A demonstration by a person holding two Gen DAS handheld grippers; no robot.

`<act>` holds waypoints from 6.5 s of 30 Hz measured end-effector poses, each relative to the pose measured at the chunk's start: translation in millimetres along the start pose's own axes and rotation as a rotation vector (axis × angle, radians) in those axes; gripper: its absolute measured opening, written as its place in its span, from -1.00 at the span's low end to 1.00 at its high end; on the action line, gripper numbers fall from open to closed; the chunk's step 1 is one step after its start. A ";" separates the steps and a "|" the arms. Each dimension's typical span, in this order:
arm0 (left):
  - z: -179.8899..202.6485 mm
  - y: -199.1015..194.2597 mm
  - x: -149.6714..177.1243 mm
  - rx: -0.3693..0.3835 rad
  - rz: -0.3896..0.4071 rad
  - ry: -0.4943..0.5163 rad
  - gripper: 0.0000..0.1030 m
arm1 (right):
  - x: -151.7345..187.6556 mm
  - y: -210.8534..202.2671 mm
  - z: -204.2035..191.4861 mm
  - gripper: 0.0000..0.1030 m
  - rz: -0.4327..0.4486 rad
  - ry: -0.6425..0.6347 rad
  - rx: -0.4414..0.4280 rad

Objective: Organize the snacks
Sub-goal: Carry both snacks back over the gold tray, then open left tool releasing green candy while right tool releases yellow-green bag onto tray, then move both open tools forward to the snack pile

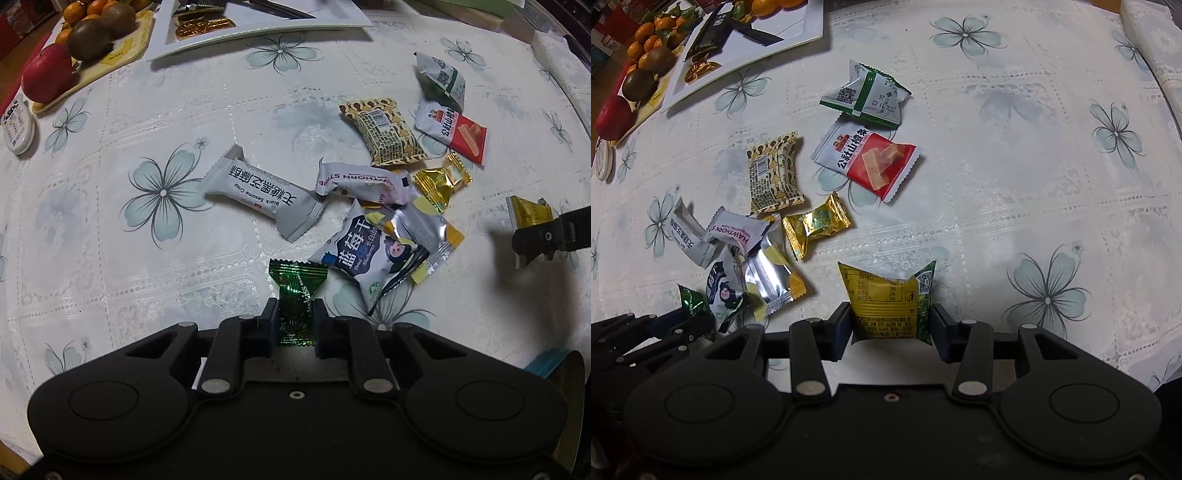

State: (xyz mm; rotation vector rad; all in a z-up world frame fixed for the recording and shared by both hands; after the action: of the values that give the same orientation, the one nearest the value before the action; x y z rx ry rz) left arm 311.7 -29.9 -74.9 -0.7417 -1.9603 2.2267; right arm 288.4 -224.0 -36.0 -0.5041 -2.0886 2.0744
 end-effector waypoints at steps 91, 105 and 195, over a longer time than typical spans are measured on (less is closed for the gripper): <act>66.6 -93.3 227.8 -0.028 0.099 -0.263 0.01 | 290.8 -73.8 40.6 0.06 0.187 -0.122 -0.109; 66.4 -95.3 228.3 -0.035 0.104 -0.263 0.02 | 291.4 -71.8 39.6 0.14 0.187 -0.134 -0.106; -2.5 -87.2 -9.1 -0.049 0.122 -0.364 0.02 | 19.4 -27.6 13.1 0.26 0.046 -0.061 0.073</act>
State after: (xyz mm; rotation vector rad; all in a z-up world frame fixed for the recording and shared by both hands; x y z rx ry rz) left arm 299.0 -15.7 10.7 -0.4989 -2.1852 2.5459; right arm 262.3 -229.3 -11.4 -0.4896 -2.0431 2.2094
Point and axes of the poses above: each gripper's, at about its wrist camera, not at the fingertips, and y roughly the way its jaws point, z to its right, x to its underside, the point moved 3 cm from there along y, roughly the way its jaws point, and after that the axes turned 4 degrees about z, right-handed, at the moved point
